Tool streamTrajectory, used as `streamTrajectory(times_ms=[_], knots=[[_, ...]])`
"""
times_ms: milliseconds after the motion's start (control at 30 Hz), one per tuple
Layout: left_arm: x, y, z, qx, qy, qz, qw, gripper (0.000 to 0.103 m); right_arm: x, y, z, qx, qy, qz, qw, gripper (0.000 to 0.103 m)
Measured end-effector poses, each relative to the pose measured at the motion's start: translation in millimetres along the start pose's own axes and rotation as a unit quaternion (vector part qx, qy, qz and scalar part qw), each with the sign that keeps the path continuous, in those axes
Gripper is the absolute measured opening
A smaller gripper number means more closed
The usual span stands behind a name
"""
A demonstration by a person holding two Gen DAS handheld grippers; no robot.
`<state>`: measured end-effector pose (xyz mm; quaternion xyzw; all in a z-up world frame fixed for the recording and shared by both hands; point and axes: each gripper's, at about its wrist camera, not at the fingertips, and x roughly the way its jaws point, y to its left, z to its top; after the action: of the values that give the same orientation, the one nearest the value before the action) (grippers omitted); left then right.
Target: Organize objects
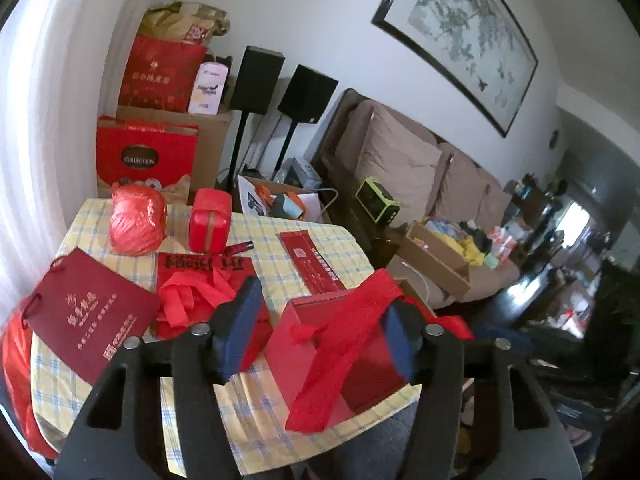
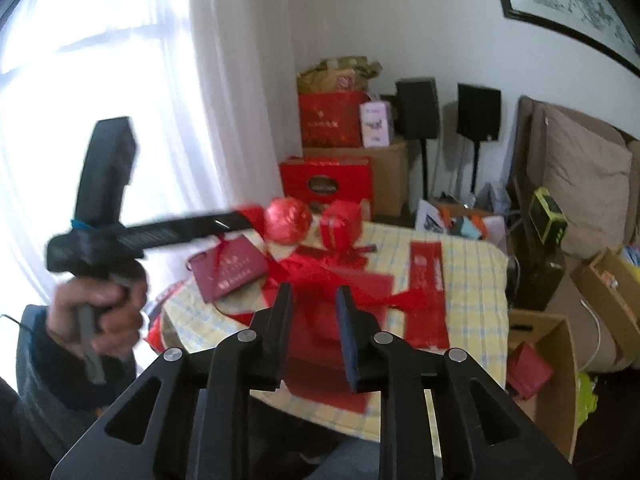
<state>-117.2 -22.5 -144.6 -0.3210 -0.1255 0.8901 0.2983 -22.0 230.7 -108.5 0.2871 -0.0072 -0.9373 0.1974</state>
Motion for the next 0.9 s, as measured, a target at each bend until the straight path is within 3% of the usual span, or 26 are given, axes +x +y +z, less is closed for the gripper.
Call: streamTrajectory(times_ms=[100,167,200,300,367,400,467,600,767,867,900], knots=[[0.5,1.2,-4.2,0.015,0.012,-0.020,0.9996,0.058,5.9,-8.7,-7.8,0.025,0.008,0.016,1.000,0.024],[8.1,-4.3,-13.9,0.050,0.049,-0.022,0.9973,0.076,3.7,-9.5,-12.5,0.034,0.001,0.023,0.999,0.024],[17.1,-9.5,-23.5,0.091,0.090,-0.010,0.9916,0.076,2.1,-10.4,-16.0,0.036,-0.003,0.022,0.999,0.025],[31.1,-16.6,-47.2,0.171,0.152,0.009,0.9735,0.076,-3.2,-12.9,-27.2,0.024,-0.003,-0.017,1.000,0.029],[33.9,-13.9,-63.0,0.197,0.181,-0.011,0.9635,0.076,-11.2,-16.6,-37.8,0.021,-0.007,-0.048,0.999,0.035],[33.1,-12.6,-68.7,0.204,0.187,-0.023,0.9606,0.077,-15.6,-19.1,-43.0,0.023,-0.008,-0.052,0.998,0.042],[31.6,-10.0,-81.8,0.224,0.198,-0.053,0.9527,0.092,-20.7,-24.9,-51.7,0.029,-0.006,-0.054,0.998,0.052],[41.2,4.8,-95.4,0.213,0.220,-0.067,0.9496,0.098,-22.9,-37.8,-67.3,0.058,0.005,-0.050,0.997,0.058],[74.7,19.3,-96.9,0.155,0.246,-0.012,0.9567,0.098,-7.3,-27.8,-72.3,0.062,0.020,-0.038,0.997,0.058],[90.2,18.1,-107.2,0.166,0.260,-0.008,0.9514,0.098,10.0,-3.7,-73.0,0.022,0.033,-0.049,0.998,0.063],[96.7,17.9,-111.7,0.173,0.268,0.006,0.9478,0.098,13.8,1.7,-75.3,0.016,0.033,-0.053,0.998,0.070]])
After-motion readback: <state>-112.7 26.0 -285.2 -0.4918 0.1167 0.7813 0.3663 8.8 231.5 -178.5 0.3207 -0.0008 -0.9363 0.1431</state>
